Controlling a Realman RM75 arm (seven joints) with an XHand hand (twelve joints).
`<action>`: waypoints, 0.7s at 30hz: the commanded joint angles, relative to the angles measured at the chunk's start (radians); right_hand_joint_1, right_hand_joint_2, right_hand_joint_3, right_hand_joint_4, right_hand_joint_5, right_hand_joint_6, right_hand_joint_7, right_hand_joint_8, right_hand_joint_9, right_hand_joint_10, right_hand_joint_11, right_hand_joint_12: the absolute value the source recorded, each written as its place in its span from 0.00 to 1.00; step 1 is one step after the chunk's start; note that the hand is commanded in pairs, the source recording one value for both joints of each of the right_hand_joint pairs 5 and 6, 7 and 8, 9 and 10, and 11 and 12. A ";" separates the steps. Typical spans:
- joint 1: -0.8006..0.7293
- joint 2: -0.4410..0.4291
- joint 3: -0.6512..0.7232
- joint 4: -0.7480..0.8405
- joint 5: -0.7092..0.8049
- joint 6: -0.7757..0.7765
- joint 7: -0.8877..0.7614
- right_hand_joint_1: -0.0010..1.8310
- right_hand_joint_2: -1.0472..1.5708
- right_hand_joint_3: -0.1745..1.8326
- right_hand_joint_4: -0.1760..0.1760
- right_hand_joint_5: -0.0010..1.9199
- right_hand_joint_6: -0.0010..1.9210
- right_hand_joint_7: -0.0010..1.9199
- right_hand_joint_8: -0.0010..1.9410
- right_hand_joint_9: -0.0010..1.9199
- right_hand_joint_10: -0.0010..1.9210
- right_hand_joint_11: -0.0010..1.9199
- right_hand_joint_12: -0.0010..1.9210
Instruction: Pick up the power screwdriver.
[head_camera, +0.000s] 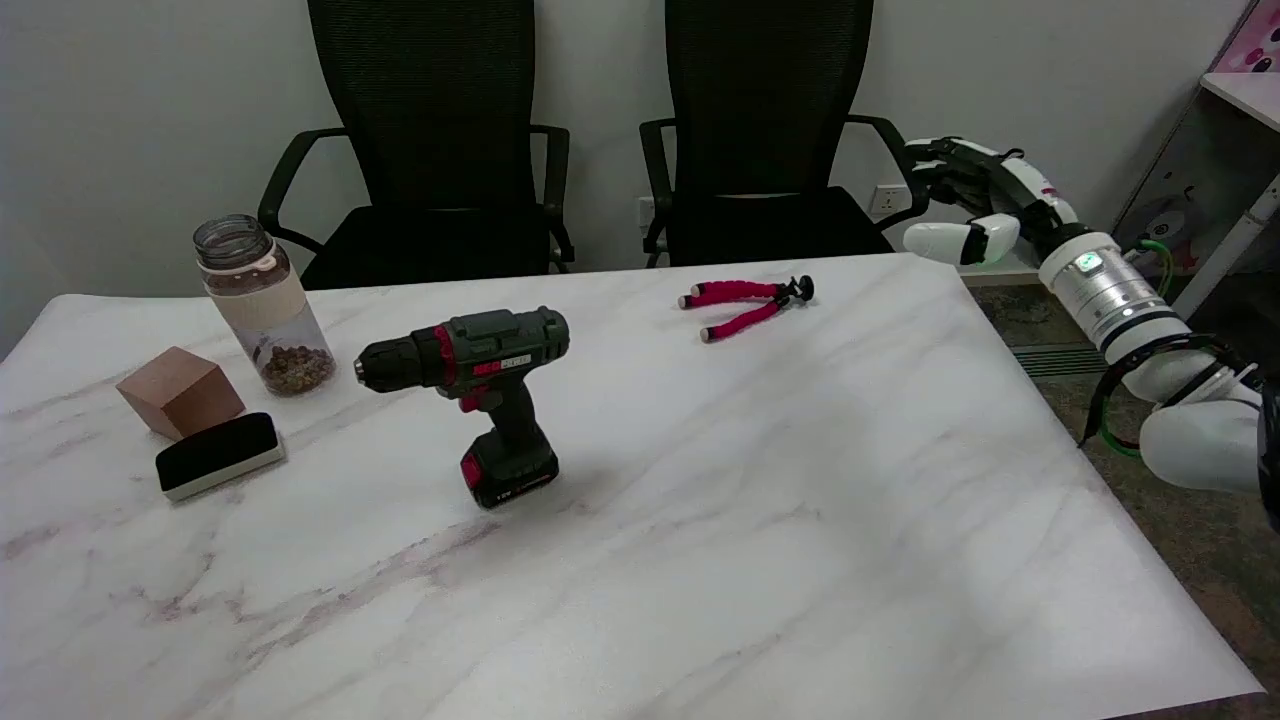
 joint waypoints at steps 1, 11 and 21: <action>-0.031 -0.060 -0.102 0.006 -0.508 0.156 0.591 0.50 0.26 0.59 1.00 0.21 0.21 0.21 0.21 0.13 0.13 0.13 0.13; 0.073 -0.320 -0.122 0.319 -0.857 0.448 1.057 0.50 0.17 0.55 1.00 0.11 0.11 0.11 0.11 0.09 0.09 0.06 0.06; 0.176 -0.371 -0.172 0.347 -1.012 0.398 1.080 0.51 0.16 0.54 1.00 0.09 0.09 0.09 0.09 0.10 0.10 0.08 0.08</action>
